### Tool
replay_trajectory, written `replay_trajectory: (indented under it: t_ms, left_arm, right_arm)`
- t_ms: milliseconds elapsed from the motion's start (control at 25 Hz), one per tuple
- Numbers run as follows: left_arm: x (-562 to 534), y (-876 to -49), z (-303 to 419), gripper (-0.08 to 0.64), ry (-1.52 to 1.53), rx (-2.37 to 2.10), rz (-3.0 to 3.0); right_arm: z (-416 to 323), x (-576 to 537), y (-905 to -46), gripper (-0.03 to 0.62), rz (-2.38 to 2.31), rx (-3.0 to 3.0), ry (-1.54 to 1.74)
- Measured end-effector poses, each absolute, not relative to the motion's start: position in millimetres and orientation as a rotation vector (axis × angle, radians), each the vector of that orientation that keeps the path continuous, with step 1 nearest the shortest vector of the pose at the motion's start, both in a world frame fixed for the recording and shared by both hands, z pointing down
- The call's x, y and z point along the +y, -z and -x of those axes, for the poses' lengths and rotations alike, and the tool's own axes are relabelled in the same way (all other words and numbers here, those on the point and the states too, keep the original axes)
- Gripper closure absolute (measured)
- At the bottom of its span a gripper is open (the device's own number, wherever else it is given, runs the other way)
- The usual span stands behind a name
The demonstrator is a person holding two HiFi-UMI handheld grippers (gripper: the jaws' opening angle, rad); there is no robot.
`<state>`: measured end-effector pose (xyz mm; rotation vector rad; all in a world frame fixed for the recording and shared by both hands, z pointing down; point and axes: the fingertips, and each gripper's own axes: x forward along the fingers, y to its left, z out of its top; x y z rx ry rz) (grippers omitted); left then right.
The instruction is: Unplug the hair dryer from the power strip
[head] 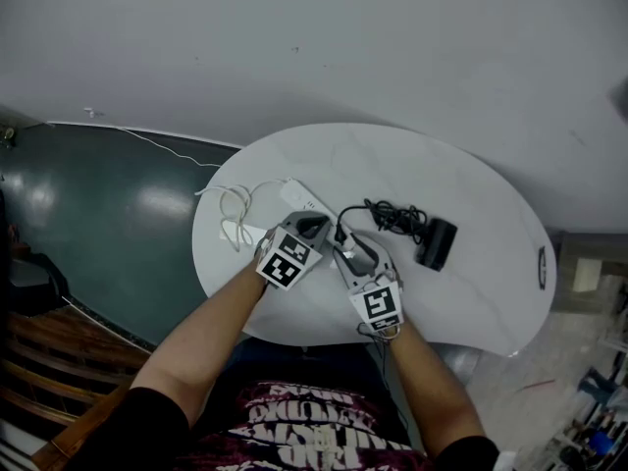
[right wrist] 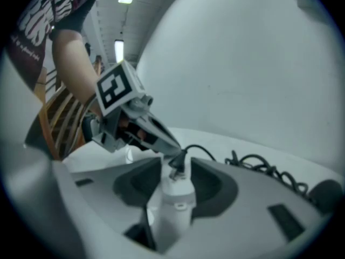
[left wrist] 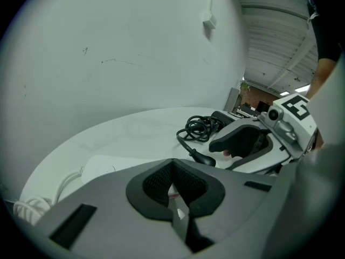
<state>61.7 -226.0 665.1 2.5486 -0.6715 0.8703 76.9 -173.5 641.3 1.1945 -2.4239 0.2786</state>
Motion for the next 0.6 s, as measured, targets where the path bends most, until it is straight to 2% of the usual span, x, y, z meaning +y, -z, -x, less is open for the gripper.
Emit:
replay_trajectory:
  t_ms: [320, 600]
  left_arm:
    - [-225, -667, -62, 0.543, -0.855, -0.661, -2.541]
    - [-227, -668, -62, 0.543, -0.825, -0.672, -2.531]
  right_arm:
    - [-95, -181, -623, 0.408, -1.115, -2.360, -0.672]
    - [-73, -190, -641, 0.422, -0.853, -2.194, -0.927]
